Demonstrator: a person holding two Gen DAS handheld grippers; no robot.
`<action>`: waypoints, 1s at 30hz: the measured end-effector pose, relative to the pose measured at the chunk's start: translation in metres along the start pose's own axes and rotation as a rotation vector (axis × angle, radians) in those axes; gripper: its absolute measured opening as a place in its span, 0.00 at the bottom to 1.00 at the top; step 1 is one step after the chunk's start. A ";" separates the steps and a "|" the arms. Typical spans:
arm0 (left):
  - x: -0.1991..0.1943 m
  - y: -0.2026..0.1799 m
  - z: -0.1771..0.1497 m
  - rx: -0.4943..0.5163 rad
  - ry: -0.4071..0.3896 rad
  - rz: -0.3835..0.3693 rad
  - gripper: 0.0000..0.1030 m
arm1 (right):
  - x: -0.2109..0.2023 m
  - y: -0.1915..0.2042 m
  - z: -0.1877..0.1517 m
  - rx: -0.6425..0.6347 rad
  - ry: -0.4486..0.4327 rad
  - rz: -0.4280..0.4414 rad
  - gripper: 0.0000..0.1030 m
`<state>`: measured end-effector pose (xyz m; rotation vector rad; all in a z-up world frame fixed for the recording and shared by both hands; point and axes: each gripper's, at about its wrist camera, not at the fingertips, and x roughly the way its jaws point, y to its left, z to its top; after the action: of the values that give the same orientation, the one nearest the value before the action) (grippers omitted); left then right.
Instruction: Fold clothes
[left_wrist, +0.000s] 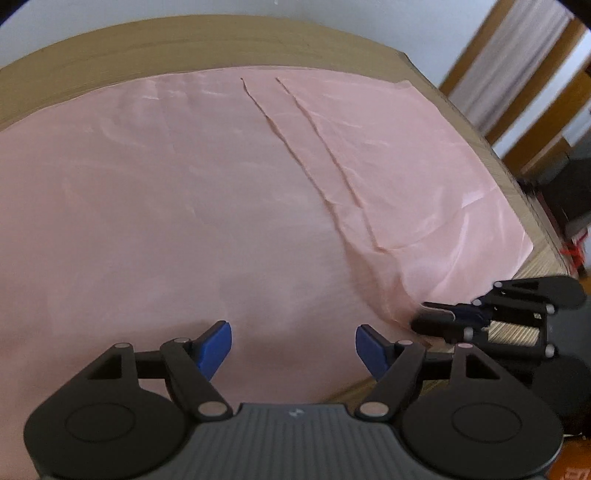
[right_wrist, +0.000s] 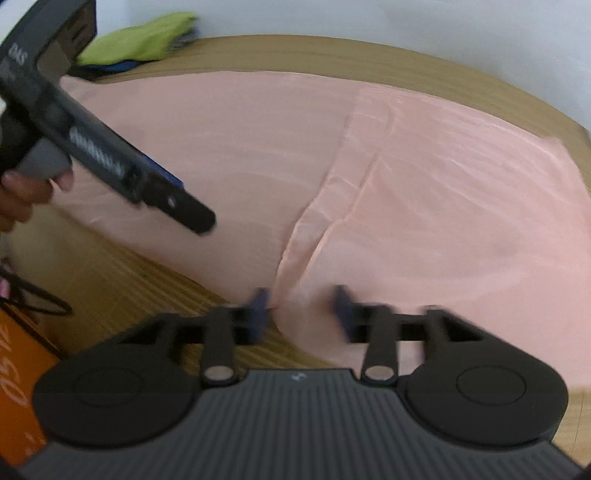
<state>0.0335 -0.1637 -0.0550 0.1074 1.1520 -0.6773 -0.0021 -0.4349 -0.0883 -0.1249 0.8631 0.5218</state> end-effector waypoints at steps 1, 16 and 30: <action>0.000 -0.007 -0.003 -0.013 -0.014 0.007 0.74 | -0.002 -0.011 0.000 0.021 -0.011 0.040 0.08; 0.036 -0.080 -0.022 -0.111 -0.214 -0.201 0.75 | -0.001 -0.104 0.010 0.587 0.035 0.542 0.05; 0.050 -0.068 -0.030 -0.377 -0.300 -0.318 0.71 | -0.005 -0.126 0.063 0.336 0.050 0.403 0.52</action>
<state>-0.0165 -0.2270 -0.0934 -0.4912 0.9948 -0.7141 0.0994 -0.5267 -0.0562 0.3522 1.0186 0.7422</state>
